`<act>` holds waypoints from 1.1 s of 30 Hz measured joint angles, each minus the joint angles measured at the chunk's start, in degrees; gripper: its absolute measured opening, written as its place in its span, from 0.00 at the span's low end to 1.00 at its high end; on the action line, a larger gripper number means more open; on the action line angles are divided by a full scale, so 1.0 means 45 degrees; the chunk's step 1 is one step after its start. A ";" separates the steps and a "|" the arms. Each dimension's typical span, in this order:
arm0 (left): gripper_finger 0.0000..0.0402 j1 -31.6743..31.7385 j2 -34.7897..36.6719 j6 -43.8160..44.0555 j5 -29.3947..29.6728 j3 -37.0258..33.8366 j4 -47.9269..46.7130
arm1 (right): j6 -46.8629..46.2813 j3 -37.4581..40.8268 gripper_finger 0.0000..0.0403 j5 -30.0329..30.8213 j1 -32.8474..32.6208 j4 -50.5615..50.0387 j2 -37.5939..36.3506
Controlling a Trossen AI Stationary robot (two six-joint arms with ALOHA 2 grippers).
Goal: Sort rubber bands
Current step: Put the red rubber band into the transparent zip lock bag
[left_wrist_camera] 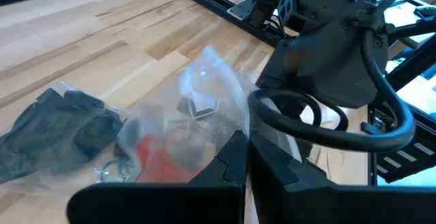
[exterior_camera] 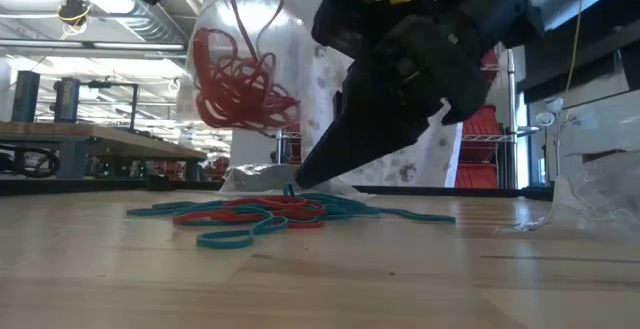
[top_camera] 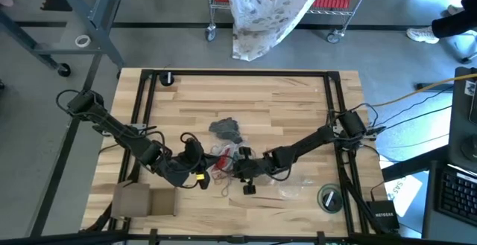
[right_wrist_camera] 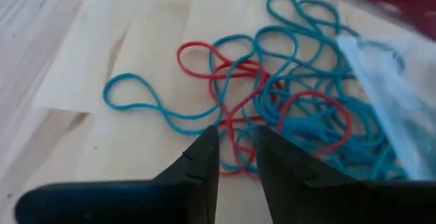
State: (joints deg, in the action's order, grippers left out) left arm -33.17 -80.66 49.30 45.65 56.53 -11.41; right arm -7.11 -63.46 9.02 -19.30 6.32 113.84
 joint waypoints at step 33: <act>0.00 -0.0053 0.0005 0.0053 -0.0019 0.0000 0.0013 | 0.1970 -0.0006 0.00 0.0447 -0.0577 -0.0735 -0.1933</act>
State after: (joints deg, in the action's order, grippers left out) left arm -33.41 -80.64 49.54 45.56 56.53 -11.35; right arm 1.76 -63.49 11.03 -21.90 3.01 105.14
